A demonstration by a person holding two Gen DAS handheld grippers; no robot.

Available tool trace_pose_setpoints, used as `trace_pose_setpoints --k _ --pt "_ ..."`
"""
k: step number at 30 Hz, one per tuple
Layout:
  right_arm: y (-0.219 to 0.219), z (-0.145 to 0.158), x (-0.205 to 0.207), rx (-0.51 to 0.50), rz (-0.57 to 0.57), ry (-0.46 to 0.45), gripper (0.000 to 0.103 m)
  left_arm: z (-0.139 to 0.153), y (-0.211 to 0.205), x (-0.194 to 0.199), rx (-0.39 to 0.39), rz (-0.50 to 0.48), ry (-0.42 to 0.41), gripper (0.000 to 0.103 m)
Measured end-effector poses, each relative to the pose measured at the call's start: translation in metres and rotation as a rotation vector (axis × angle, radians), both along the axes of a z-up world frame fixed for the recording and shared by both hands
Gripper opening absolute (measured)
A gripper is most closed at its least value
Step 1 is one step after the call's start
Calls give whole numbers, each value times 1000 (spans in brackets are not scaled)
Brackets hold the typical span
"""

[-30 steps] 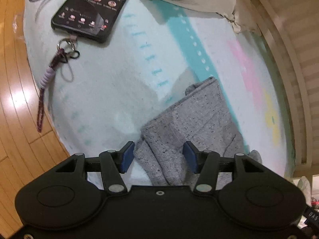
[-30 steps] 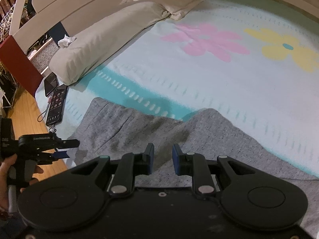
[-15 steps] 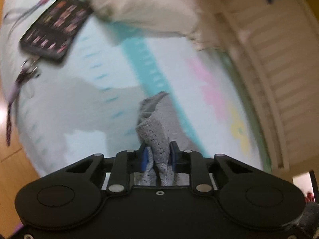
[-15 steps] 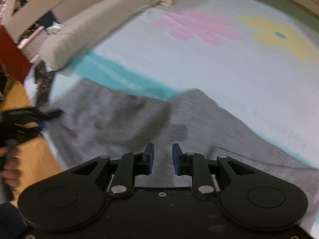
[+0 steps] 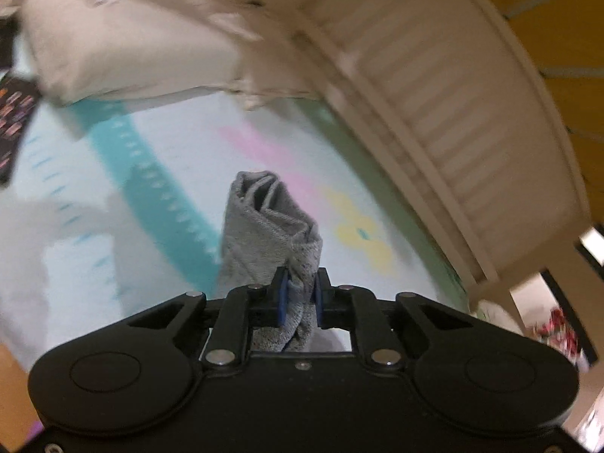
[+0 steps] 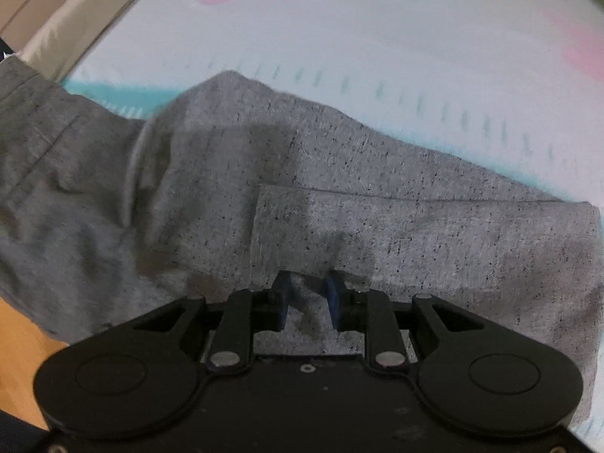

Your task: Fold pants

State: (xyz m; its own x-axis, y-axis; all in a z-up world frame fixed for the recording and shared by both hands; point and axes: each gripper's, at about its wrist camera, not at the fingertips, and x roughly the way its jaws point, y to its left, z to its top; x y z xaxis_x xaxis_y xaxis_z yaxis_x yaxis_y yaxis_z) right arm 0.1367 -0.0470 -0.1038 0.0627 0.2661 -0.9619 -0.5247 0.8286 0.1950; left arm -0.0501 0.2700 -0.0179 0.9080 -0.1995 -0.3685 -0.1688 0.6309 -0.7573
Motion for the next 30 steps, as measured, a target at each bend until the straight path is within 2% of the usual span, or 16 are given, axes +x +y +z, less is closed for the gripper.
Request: trace_pose_setpoints --k 2,3,6,8,11,14,18,21,22,23,24,25,30 --pt "-10 9 3 50 -11 8 25 13 -22 7 53 -52 -38 13" --pt "-17 12 5 61 -20 11 25 20 -34 13 71 -89 -62 0" --pt "-38 15 8 93 -50 14 25 34 -84 35 110 -237 -107 0" --pt "-57 11 10 110 -89 38 25 34 -119 51 132 -320 -99 0" --pt "-81 4 11 109 -151 53 25 22 -159 69 113 -414 -48 0" --pt "-95 4 12 111 -181 42 25 11 -172 72 117 -430 -9 1" --pt "-91 14 7 125 -140 11 27 -9 -140 68 56 -336 75 3" --pt "-65 26 5 142 -73 -39 27 -27 -87 55 -85 -147 140 4" --pt "-54 31 2 155 -43 -61 27 -33 -67 46 -131 -78 161 7" --pt "-44 34 -2 166 -19 -78 27 -38 -50 38 -158 -22 179 14" --pt "-33 38 -3 176 5 -94 28 -42 -33 30 -174 32 198 21" --pt "-21 43 -5 182 26 -107 29 -46 -16 21 -172 77 218 24" --pt "33 56 -15 218 112 -101 29 -67 36 -16 -139 188 345 27"
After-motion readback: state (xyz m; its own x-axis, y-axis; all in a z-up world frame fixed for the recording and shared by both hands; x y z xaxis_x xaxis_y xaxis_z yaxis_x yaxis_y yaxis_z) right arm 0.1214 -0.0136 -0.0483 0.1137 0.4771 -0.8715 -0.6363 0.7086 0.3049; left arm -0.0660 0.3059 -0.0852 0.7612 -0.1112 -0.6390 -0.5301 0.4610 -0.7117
